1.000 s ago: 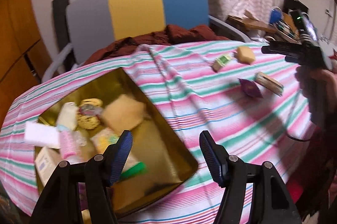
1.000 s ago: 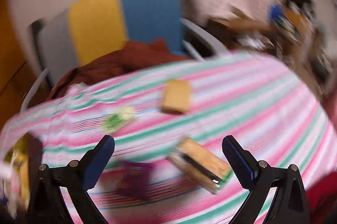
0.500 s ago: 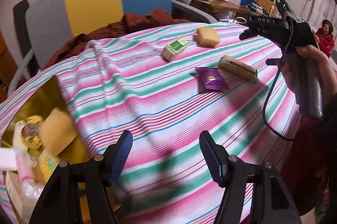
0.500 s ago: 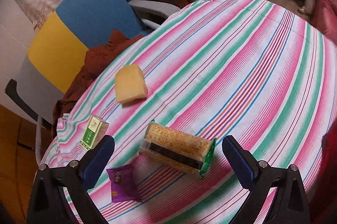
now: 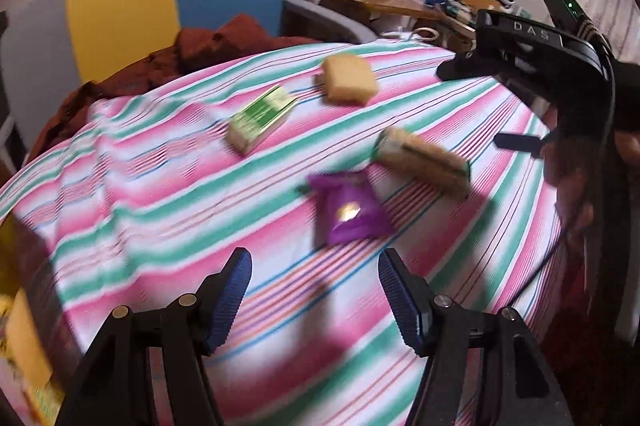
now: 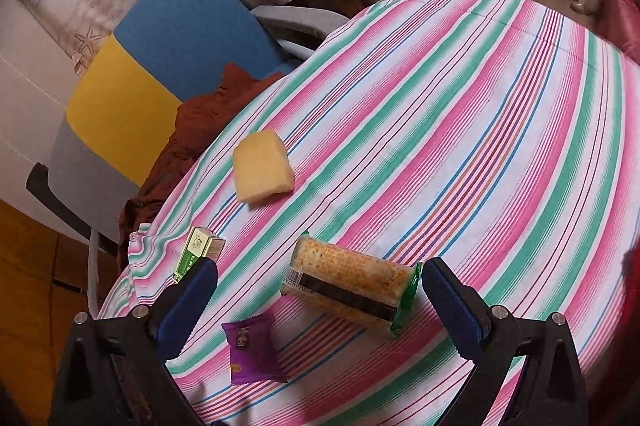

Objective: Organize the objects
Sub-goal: 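Grasp the purple snack packet with the left tool while the right tool grasps the yellow sponge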

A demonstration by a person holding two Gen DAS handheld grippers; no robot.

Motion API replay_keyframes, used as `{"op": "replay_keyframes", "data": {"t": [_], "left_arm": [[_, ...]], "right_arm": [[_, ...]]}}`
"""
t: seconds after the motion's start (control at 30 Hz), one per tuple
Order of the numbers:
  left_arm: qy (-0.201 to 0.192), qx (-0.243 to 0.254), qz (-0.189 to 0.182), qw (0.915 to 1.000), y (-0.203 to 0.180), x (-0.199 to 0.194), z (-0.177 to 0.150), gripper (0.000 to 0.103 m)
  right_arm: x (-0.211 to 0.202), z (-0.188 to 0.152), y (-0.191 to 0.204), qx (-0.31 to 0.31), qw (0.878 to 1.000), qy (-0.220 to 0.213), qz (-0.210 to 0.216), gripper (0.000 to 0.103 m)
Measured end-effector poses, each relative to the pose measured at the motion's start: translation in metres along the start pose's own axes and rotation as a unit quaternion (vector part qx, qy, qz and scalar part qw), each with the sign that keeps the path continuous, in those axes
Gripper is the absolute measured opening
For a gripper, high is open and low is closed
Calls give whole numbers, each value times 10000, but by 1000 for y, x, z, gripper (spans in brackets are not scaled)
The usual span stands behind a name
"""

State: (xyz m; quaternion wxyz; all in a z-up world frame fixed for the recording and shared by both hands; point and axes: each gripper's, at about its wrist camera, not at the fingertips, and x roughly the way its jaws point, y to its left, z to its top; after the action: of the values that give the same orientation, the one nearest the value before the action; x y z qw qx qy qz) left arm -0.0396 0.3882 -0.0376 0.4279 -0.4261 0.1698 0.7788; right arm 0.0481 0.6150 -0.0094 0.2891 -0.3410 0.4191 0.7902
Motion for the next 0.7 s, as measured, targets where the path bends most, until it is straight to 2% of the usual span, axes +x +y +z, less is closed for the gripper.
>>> {"op": "replay_keyframes", "data": {"t": [0.27,0.4,0.47,0.5,0.53,0.63,0.7], "left_arm": [[274,141,-13,9995,-20,53,35,67],[474,275,191,9983,-26,79,41,67],[546,262,292,9977,-24,87,39,57],[418,297,322,9982,-24,85,39,48],[395,300,327,9982,-23,83,37,44],[337,190,269,9989,-15,74,28,41],[218,149,361,9990,-11,64,16,40]], "right_arm": [[0,2,-1,17,10000,1,10,103],[3,2,-2,0,10000,59,11,103],[4,2,0,-58,10000,77,-11,103],[5,2,0,-80,9999,75,-25,103],[5,2,1,-119,9999,72,-48,103],[7,0,6,-286,9995,88,-72,103],[7,-2,10,-418,9990,80,-116,103]]}}
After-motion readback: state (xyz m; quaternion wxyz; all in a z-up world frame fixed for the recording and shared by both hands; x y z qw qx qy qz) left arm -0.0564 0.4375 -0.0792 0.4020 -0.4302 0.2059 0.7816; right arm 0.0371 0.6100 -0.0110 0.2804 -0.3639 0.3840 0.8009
